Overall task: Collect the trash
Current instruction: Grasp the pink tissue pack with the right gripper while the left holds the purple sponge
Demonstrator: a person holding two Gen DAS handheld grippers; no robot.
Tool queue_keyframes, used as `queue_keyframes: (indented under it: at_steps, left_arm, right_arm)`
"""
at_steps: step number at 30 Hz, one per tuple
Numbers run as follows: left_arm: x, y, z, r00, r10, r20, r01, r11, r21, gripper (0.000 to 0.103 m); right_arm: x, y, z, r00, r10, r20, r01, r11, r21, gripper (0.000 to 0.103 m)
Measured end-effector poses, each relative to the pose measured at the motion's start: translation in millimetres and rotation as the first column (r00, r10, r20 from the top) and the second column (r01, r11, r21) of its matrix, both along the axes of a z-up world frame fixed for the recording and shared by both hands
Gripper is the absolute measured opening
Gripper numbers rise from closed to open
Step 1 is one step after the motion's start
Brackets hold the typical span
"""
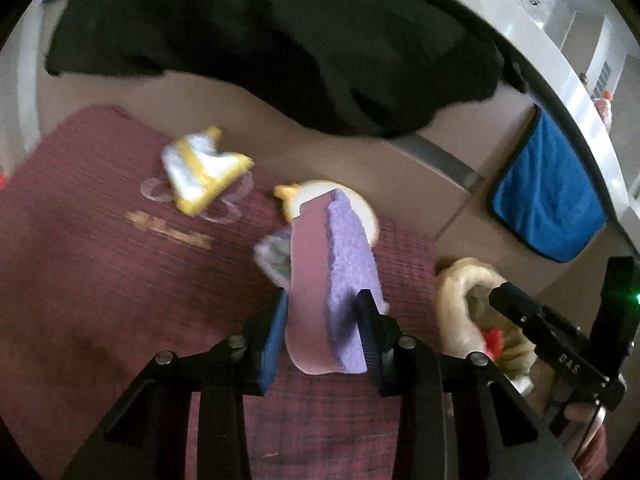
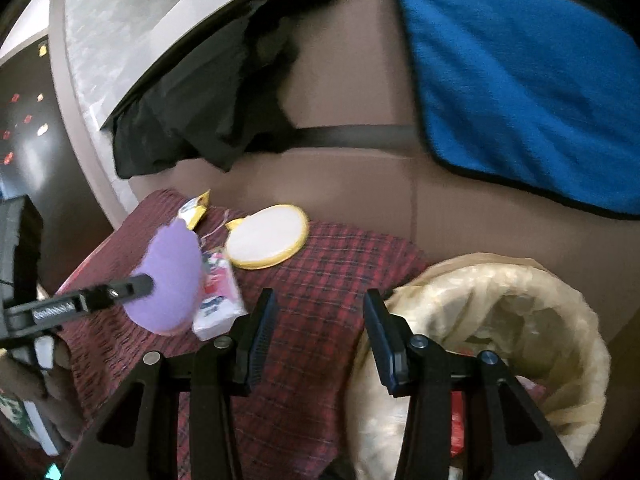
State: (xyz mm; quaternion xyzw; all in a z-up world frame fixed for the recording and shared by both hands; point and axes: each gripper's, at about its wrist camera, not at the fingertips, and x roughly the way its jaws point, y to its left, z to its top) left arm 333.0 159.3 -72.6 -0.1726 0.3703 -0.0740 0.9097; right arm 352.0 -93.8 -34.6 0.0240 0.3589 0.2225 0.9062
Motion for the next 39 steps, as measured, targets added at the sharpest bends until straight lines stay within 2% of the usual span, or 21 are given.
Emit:
queue_keyframes:
  at_steps: [7,12,17,19,25,30,32,33,34,36,39]
  left_arm:
    - [-25,64,9,0.998,0.060,0.005,-0.060,0.991,0.121,0.036]
    - [-37,95,4,0.996,0.093,0.001,-0.091,0.977,0.194,0.036]
    - [-42,116,-6,0.992,0.123,-0.025,-0.117,0.975,0.189,0.036]
    - [-44,121,-10,0.991,0.133,-0.030,-0.125,0.975,0.182,0.036]
    - [-45,126,-16,0.988,0.149,-0.037,-0.142,0.976,0.163,0.036]
    - [-43,119,-16,0.989,0.146,-0.029,-0.140,0.976,0.166,0.036]
    - [-44,116,-15,0.989,0.143,-0.024,-0.137,0.976,0.167,0.036]
    - [-44,114,-14,0.990,0.136,-0.025,-0.130,0.978,0.160,0.036]
    - [-44,112,-14,0.991,0.131,-0.026,-0.126,0.980,0.155,0.036]
    - [-43,107,-15,0.993,0.117,-0.030,-0.111,0.982,0.152,0.036]
    - [-40,96,-15,0.996,0.085,-0.037,-0.079,0.988,0.136,0.036]
  right_arm:
    - [10,65,-13,0.980,0.181,-0.080,-0.180,0.983,0.023,0.043]
    - [33,106,-29,0.971,0.211,-0.113,-0.213,0.977,-0.001,0.043]
    - [53,132,-54,0.968,0.194,-0.159,-0.206,0.977,-0.063,0.042]
    - [54,137,-59,0.966,0.196,-0.166,-0.208,0.976,-0.059,0.042]
    - [45,151,-57,0.968,0.202,-0.148,-0.221,0.968,-0.121,0.043]
    - [45,154,-56,0.961,0.213,-0.177,-0.234,0.966,-0.107,0.043]
    - [40,154,-54,0.961,0.222,-0.166,-0.243,0.963,-0.118,0.036]
    - [36,154,-51,0.963,0.226,-0.146,-0.245,0.960,-0.132,0.026]
    - [31,154,-48,0.966,0.230,-0.121,-0.247,0.958,-0.148,0.023]
    - [26,150,-42,0.966,0.237,-0.102,-0.251,0.957,-0.146,0.017]
    - [23,144,-36,0.963,0.249,-0.103,-0.262,0.956,-0.135,0.015]
